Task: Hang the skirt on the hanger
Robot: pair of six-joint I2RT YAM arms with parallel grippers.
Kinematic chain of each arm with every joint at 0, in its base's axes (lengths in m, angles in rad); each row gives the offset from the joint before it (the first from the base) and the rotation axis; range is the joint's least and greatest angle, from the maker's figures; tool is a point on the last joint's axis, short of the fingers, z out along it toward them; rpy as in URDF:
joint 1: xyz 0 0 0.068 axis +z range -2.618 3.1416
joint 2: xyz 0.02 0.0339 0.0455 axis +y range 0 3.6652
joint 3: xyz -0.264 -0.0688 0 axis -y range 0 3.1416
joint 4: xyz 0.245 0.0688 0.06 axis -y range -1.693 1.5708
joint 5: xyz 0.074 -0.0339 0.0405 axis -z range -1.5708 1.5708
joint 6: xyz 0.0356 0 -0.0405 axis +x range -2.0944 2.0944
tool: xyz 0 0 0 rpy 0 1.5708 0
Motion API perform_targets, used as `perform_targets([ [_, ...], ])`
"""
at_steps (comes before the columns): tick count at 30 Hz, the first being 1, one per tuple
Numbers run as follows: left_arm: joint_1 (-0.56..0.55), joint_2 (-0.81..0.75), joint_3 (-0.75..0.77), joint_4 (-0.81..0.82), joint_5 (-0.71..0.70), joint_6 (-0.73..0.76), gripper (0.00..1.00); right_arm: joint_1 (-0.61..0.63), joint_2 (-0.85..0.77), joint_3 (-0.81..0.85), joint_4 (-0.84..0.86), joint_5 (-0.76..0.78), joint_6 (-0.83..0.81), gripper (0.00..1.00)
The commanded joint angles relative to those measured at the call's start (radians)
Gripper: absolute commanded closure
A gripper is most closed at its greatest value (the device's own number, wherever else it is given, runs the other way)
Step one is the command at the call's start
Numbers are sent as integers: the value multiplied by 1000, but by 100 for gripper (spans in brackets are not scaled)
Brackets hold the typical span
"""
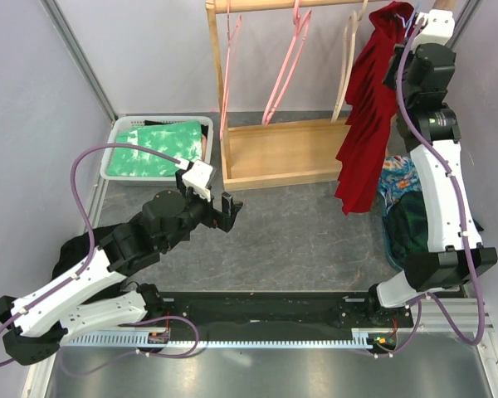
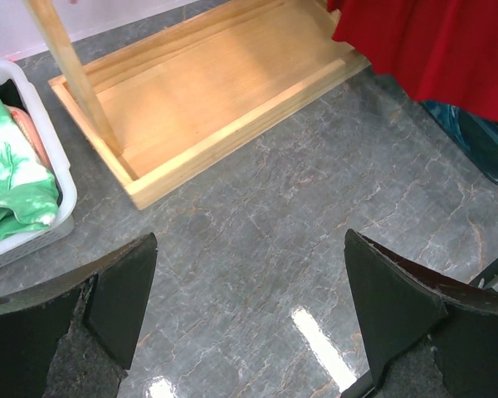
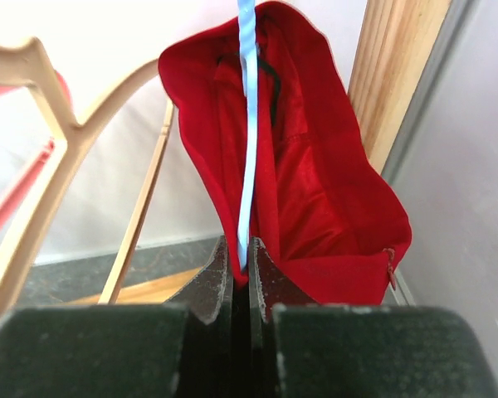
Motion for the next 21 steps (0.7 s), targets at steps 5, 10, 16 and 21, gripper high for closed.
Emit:
perform_targets([
  [5, -3, 16, -12, 11, -16, -22, 1, -175, 31, 74, 243, -423, 181, 100],
  [10, -3, 17, -22, 9, -22, -18, 1, -214, 99, 130, 237, -566, 204, 100],
  [16, -2, 31, -30, 22, -24, -4, 1, -214, 175, 209, 193, -603, 198, 100],
  [21, -2, 42, -25, 23, -26, -5, 1, -214, 198, 227, 141, -530, 205, 100],
])
